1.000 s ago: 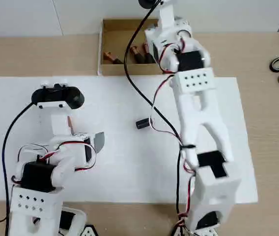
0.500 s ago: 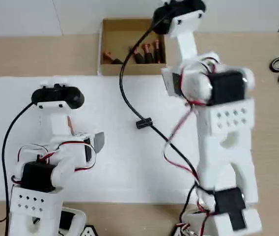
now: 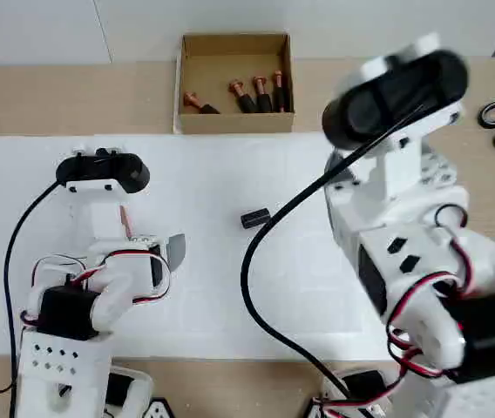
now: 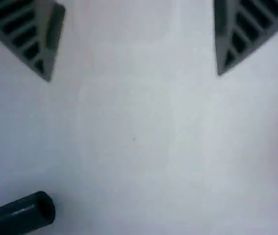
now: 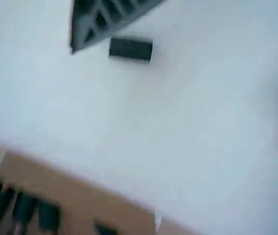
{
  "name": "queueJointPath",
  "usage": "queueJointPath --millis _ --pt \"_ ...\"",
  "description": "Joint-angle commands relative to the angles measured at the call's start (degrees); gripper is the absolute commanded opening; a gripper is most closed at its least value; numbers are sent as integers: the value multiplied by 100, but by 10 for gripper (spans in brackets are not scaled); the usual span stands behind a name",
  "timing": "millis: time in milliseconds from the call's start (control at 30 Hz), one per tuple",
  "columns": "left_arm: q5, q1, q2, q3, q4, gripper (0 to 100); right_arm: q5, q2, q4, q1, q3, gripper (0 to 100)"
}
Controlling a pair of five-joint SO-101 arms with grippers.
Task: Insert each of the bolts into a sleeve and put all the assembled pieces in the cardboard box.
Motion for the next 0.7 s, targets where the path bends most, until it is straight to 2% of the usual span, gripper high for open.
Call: queueJointPath --millis 0,233,400,667 --pt "-44 -35 -431 -13 -114 203 70 -374 -127 -40 967 226" --pt "-62 -35 -1916 664 -466 203 88 -180 -875 -13 2207 226" --pt "-62 -44 -2831 1297 -703 204 1029 453 -1051 -57 2418 226" --pt "-62 -44 -3033 1385 -782 204 1512 1701 -1560 -189 2391 226"
